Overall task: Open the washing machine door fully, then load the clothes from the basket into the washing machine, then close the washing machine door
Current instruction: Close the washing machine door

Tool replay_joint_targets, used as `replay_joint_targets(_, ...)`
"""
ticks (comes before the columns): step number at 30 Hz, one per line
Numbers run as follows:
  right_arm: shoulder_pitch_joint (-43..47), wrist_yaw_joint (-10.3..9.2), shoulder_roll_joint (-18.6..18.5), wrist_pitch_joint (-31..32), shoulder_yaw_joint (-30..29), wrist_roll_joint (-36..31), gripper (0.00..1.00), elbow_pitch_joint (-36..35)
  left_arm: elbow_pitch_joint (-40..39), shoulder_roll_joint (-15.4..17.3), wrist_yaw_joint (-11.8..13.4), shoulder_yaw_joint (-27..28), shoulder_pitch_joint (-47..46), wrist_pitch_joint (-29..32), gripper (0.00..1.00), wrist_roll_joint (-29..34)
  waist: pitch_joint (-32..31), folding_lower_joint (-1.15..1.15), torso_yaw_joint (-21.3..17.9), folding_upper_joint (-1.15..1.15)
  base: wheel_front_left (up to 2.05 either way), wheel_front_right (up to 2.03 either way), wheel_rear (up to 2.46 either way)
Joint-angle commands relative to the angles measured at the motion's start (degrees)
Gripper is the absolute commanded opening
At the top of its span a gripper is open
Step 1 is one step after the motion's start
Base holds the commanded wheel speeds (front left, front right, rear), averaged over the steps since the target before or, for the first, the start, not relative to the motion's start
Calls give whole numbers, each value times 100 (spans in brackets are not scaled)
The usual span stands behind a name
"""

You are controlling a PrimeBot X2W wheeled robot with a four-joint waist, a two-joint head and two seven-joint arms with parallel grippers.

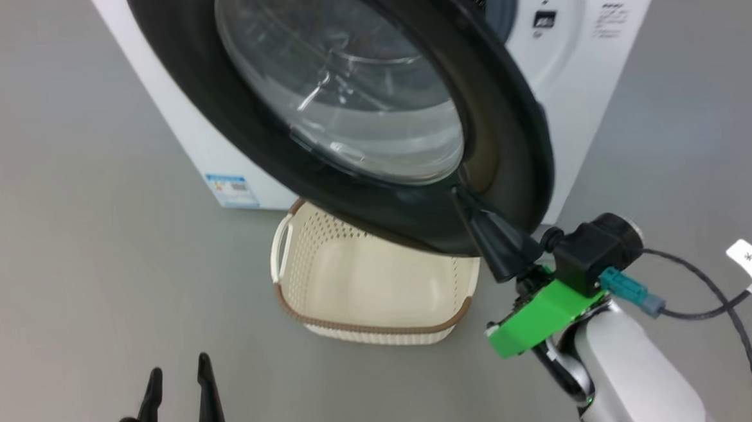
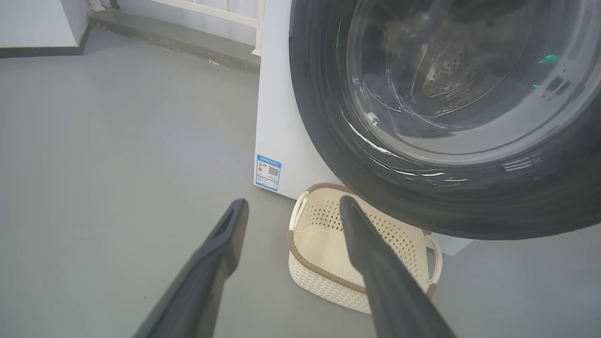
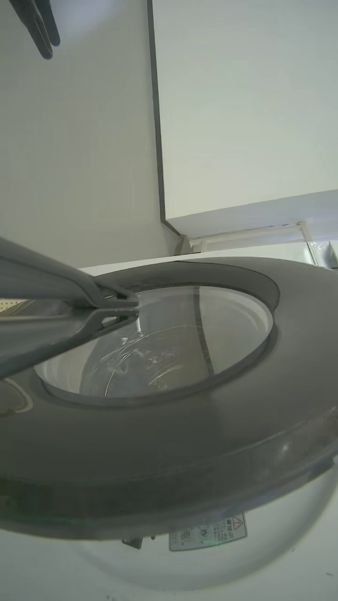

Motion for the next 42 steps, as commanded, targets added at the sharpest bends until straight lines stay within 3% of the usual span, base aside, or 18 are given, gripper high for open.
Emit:
replay_joint_targets(1, -272, 34, 86, -26, 12, -73, 0, -60, -104, 26, 45, 151, -249, -38, 100, -44, 338, -1, 277, 0, 0, 0, 0)
replay_joint_targets(15, -943, 34, -191, -26, -636, -421, 0, 167, -85, 26, 137, 86, -492, -38, 100, -158, 916, -1, 423, 0, 0, 0, 0)
replay_joint_targets(29, -1315, 34, -483, -26, -635, -446, 0, 170, -81, 26, 143, 49, -575, -38, 100, -194, 1104, -1, 265, 0, 0, 0, 0)
replay_joint_targets(42, -1845, 34, -833, -26, -889, -534, 0, 327, -123, 26, 141, -134, -772, -38, 100, -287, 1505, -1, 394, 0, 0, 0, 0)
